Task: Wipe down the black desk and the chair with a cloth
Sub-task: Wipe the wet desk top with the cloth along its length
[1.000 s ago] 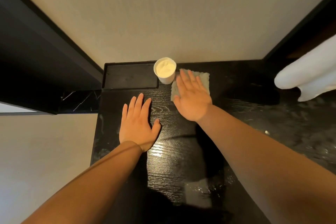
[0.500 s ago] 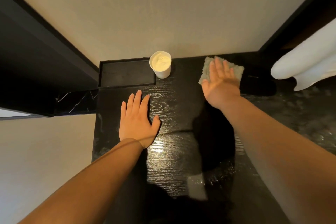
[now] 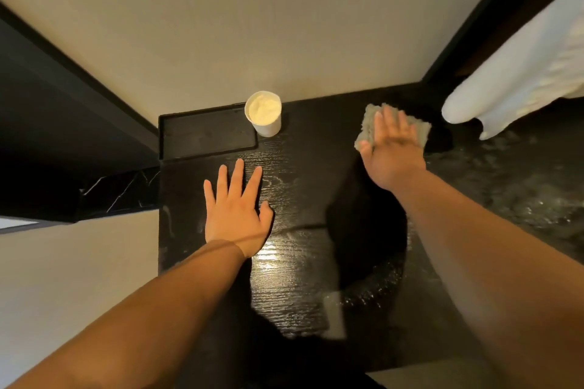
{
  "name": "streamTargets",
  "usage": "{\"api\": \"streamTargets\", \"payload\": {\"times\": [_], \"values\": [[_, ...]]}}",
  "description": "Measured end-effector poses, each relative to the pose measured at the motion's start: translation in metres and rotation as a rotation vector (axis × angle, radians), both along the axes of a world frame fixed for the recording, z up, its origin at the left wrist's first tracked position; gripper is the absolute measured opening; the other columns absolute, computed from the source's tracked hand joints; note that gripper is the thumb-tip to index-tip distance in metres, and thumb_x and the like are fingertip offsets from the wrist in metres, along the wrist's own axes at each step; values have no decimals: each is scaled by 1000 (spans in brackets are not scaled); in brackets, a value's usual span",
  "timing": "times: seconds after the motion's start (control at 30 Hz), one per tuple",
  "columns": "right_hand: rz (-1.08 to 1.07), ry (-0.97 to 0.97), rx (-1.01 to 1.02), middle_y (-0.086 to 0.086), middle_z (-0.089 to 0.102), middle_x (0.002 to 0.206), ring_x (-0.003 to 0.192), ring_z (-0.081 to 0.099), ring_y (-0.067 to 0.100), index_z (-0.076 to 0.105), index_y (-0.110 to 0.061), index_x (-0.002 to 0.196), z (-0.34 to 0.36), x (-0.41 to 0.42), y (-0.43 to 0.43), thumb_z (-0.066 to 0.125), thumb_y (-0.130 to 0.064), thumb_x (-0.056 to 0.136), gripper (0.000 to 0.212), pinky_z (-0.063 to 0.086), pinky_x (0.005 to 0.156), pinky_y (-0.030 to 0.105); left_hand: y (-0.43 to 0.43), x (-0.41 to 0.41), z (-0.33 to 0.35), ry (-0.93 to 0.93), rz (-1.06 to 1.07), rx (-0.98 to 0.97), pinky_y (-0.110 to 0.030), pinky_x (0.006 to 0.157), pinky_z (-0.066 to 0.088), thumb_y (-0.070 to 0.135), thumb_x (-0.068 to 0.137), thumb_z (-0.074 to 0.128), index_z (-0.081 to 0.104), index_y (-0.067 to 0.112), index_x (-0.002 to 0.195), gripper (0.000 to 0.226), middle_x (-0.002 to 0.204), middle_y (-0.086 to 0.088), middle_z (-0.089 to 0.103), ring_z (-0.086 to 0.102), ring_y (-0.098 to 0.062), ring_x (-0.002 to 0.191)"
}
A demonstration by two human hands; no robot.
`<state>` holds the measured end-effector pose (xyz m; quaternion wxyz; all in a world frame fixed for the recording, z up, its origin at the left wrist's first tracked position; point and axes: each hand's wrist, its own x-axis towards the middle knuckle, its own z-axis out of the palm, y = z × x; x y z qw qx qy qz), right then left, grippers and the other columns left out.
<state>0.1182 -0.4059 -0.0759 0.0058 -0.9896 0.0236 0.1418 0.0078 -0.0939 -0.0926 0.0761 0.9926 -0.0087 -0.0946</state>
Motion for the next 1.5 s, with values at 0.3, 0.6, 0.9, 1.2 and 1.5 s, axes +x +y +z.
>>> {"api": "streamTargets", "payload": {"times": [0.3,0.6,0.9,1.2,1.5], "values": [[172,33,39,10,-12,174,159,-12,34,-4,-14,166,0,-38,31,24,-54,107,77,-11,126,49,-51,34,15,48,-147,-84,-57,130,-3,51,106,33,19,24,168,70,178,-4,8,0,-26,164],[-13,-30,-16,5,-7,175,160,-1,35,1,-18,167,-14,-14,-77,16,-60,102,79,-1,129,51,-143,74,-3,-6,-175,-42,-51,132,2,52,106,31,11,26,170,73,178,1,0,-3,-23,164],[258,15,96,4,-20,173,158,-22,28,-11,-18,166,-7,-11,-35,17,-59,105,78,-12,128,47,-143,74,-2,-12,-172,-28,-51,132,4,57,102,24,12,27,170,76,178,1,2,-3,-23,164],[-153,-27,48,12,14,172,158,2,35,3,-15,165,-5,-14,-100,18,-58,103,77,5,129,50,-144,75,2,-13,-171,-21,-51,132,4,56,102,28,14,28,169,74,178,2,4,0,-22,164],[-94,17,85,8,-17,173,159,-16,34,-9,-16,166,-7,38,-34,17,-59,104,80,-10,127,49,-145,77,0,13,-166,2,-51,132,2,56,101,27,8,30,169,76,178,3,-3,-6,-21,164]]}}
